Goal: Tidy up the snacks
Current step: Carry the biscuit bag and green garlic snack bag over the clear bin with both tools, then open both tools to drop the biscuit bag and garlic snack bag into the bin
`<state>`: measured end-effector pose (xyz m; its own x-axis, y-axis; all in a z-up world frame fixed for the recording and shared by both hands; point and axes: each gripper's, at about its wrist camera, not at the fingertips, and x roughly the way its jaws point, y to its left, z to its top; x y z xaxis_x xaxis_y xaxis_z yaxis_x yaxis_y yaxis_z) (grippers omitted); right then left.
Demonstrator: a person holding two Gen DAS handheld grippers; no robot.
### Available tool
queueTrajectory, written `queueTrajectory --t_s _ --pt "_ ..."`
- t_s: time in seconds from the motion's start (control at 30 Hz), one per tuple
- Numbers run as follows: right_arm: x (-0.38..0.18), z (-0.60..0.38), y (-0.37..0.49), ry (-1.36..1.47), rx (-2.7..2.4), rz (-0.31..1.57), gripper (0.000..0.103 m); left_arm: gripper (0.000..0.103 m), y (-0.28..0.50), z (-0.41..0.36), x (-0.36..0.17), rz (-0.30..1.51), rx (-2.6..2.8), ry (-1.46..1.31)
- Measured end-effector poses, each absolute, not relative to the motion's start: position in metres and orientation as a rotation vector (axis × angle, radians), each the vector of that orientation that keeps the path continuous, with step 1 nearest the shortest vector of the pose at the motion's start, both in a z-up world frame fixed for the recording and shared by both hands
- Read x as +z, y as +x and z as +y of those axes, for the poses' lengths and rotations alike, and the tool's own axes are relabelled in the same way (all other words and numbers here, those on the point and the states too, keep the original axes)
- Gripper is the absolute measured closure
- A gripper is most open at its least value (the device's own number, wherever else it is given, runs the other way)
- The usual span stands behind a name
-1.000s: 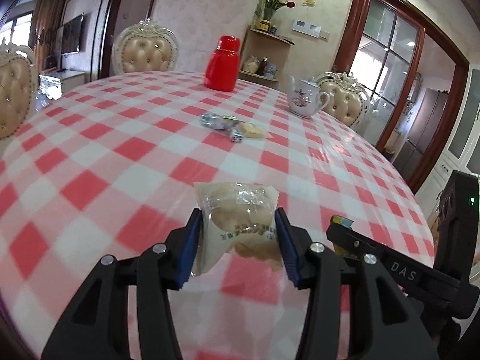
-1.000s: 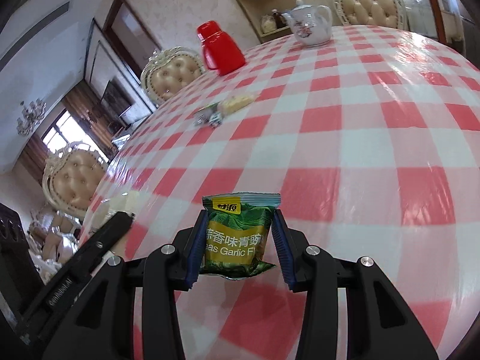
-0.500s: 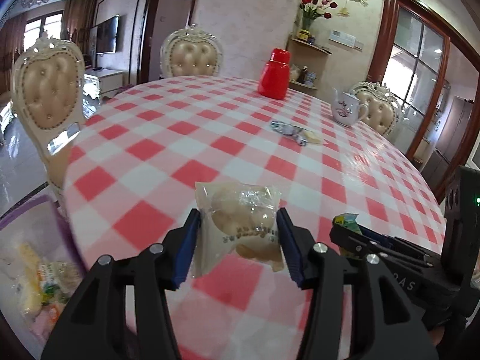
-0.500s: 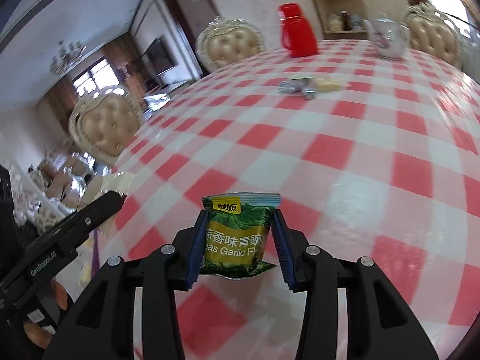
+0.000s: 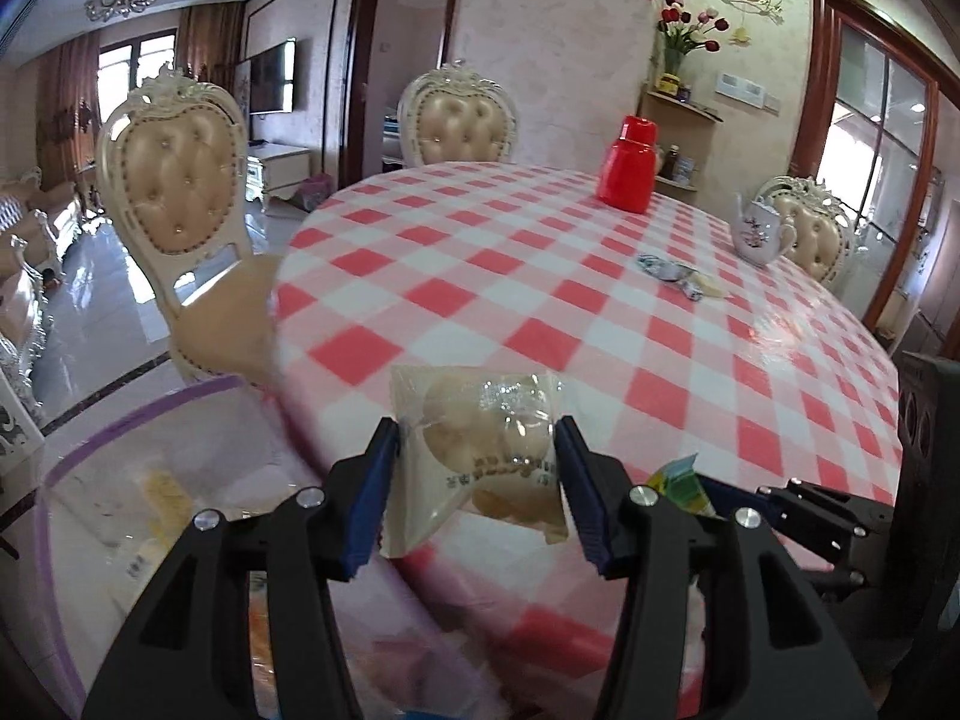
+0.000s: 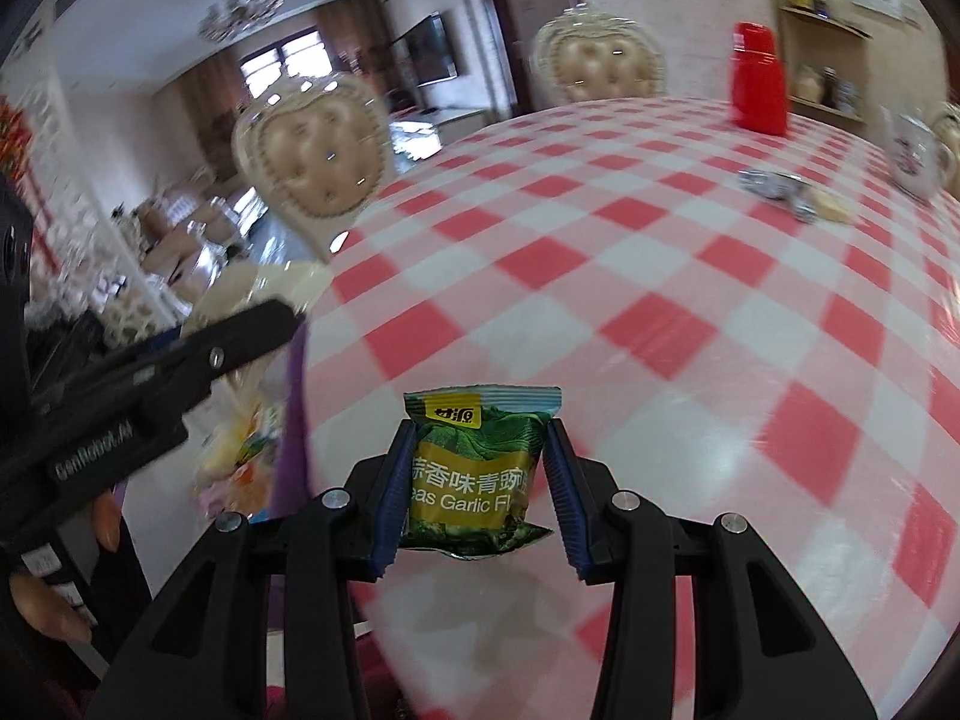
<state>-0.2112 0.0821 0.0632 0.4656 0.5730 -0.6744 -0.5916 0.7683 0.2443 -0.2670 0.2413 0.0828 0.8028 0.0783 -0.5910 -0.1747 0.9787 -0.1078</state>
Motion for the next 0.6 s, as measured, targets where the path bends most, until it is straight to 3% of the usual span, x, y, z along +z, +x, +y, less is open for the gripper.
queueTrajectory --t_s 0.6 --pt "0.069 0.194 -0.274 -0.234 1.04 0.788 0.061 0.049 -0.297 0.347 0.081 0.621 0.41 -0.18"
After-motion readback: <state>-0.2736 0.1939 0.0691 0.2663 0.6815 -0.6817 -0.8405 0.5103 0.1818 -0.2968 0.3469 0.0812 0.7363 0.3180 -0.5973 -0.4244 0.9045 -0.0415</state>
